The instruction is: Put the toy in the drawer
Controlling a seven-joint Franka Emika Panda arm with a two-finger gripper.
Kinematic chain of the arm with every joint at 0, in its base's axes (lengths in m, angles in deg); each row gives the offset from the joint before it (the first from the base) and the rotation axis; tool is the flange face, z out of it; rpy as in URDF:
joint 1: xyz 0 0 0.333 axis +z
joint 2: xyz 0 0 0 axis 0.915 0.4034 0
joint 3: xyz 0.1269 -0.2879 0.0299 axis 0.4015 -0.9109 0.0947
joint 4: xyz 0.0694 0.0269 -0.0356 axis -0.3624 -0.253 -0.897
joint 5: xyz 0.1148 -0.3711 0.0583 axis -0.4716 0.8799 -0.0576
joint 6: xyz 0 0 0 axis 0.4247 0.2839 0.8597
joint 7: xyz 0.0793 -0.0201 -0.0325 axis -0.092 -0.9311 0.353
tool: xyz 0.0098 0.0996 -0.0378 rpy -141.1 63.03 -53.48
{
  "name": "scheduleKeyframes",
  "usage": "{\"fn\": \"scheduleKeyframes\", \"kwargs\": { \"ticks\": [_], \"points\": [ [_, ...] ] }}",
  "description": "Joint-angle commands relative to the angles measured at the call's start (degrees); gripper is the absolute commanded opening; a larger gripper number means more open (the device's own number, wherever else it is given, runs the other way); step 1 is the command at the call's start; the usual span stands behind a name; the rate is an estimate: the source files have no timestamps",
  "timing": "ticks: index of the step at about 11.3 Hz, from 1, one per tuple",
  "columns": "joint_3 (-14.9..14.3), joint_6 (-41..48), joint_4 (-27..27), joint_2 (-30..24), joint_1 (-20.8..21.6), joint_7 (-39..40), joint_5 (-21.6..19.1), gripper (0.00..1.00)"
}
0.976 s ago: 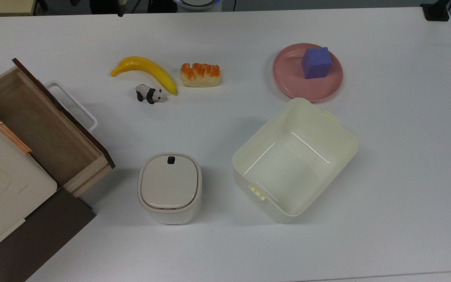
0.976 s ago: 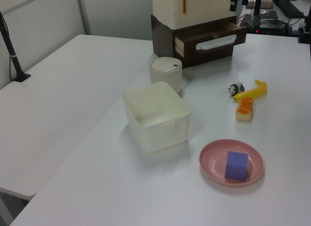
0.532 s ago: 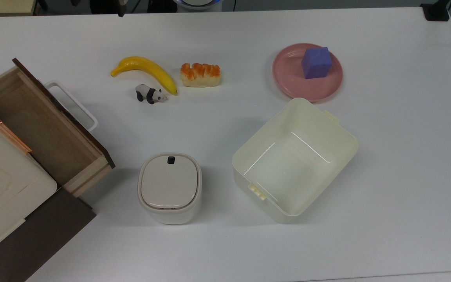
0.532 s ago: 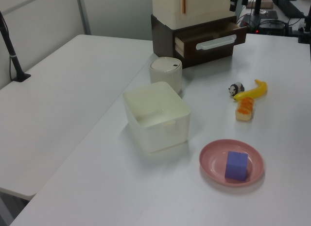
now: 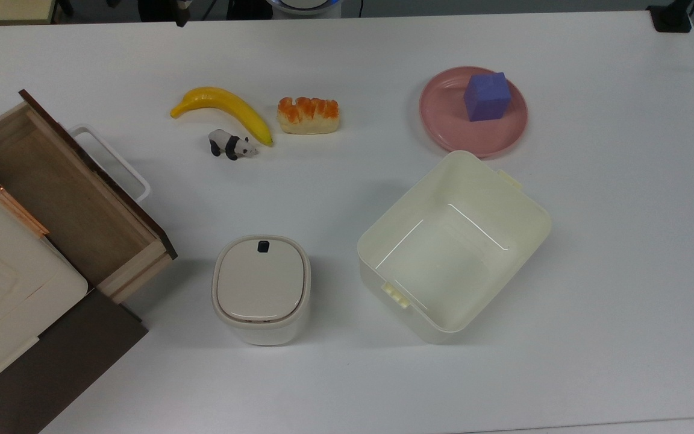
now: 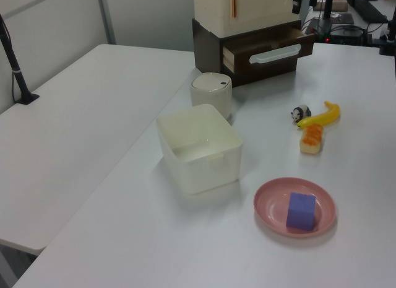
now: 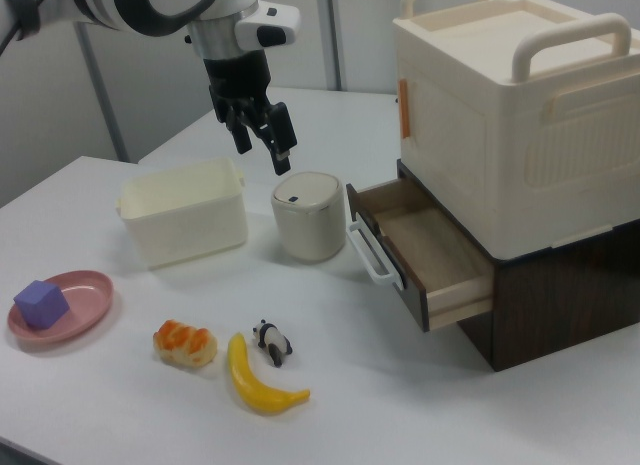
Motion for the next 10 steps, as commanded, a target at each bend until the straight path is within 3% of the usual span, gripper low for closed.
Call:
{"fn": "scheduleKeyframes", "kwargs": {
  "ticks": [1,5,10],
  "points": [
    [-0.67,0.18,-1.27,-1.29,0.39,7.03,0.91,1.00],
    [-0.06,2.21,-2.05,-1.29,0.65,7.67,2.58,0.98],
    [1.78,-2.33,-12.49,-0.24,1.09,13.38,9.70,0.97]
  ]
}}
